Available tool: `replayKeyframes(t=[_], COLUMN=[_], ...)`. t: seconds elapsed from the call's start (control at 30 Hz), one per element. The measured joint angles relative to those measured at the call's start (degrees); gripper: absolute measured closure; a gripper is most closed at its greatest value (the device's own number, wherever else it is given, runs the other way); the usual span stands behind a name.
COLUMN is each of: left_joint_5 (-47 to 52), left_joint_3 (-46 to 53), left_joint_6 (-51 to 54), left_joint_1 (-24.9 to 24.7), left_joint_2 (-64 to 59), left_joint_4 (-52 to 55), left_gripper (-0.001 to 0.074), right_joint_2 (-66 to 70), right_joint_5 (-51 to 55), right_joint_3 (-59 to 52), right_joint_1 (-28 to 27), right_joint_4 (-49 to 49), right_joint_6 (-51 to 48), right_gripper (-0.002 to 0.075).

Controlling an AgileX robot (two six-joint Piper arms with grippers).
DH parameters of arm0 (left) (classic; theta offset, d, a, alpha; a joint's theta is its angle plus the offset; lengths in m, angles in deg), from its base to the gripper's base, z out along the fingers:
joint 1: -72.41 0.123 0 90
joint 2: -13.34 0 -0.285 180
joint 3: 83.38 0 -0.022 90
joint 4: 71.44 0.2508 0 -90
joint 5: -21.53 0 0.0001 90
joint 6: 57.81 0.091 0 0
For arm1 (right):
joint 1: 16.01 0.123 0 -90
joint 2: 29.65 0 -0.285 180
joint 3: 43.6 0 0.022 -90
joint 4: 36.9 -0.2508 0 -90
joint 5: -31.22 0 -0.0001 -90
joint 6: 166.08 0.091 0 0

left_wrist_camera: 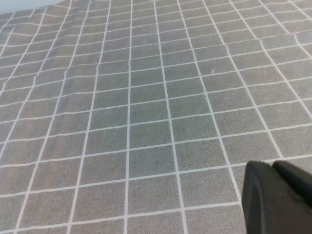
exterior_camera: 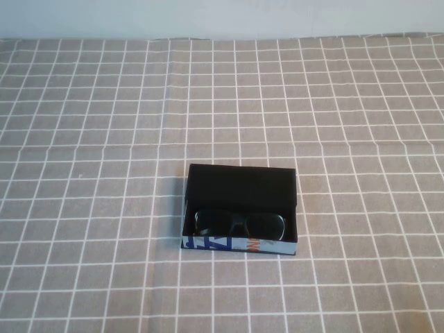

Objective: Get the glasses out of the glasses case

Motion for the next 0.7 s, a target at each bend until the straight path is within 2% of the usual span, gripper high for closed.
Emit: replayKeyframes(t=[0.7], left_joint_5=[0.0], left_joint_3=[0.0], left_joint_6=[0.0], left_joint_1=[0.0], left_joint_2=[0.0], left_joint_4=[0.0], left_gripper=[0.0739], right_joint_2=[0.0], right_joint_5=[0.0], right_joint_3=[0.0], right_joint_1=[0.0], right_joint_4=[-0.6], right_joint_6=[0.0], right_gripper=[0.0743])
